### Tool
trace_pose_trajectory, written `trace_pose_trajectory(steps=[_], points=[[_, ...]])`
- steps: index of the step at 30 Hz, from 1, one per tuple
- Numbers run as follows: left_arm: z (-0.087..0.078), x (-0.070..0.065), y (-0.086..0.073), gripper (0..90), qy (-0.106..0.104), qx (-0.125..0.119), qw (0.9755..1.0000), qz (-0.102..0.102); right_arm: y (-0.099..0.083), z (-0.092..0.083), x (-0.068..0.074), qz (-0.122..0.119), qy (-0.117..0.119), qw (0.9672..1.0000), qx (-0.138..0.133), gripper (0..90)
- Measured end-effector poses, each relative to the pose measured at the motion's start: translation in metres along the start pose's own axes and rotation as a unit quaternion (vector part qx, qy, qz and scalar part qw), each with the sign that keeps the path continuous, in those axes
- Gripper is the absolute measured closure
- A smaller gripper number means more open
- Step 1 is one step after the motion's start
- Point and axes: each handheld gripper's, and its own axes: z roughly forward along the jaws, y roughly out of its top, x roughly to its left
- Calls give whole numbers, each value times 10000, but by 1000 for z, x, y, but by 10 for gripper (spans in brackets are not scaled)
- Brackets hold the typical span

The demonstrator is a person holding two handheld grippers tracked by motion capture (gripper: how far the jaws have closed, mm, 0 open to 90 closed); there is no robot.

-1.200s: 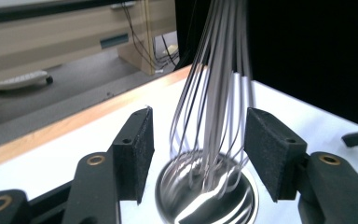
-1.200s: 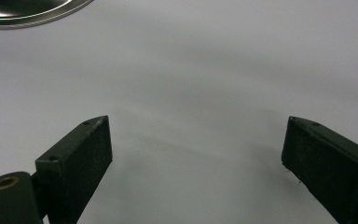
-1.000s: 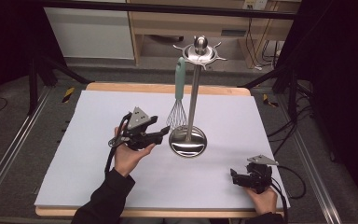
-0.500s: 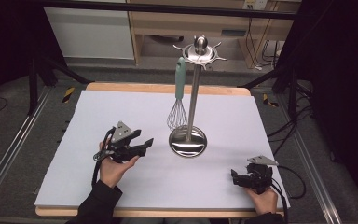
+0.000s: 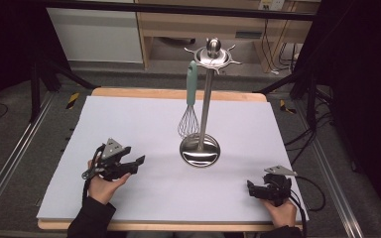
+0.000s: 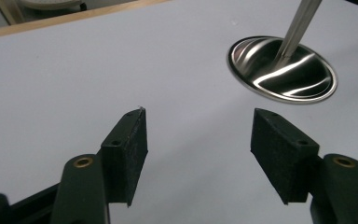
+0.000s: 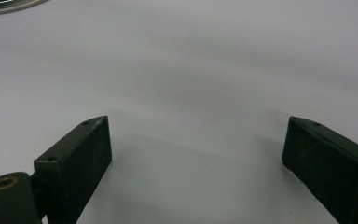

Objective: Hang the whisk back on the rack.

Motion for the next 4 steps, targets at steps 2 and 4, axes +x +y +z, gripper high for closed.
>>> trace_pose_trajectory(steps=[2,4], points=[[-3,6,-6,352,75,31,10000,-55,0,0,0,0,1,10000,2,86],[-4,9,-9,348,107,33,9999,-90,0,1,-1,0,-6,10000,7,85]])
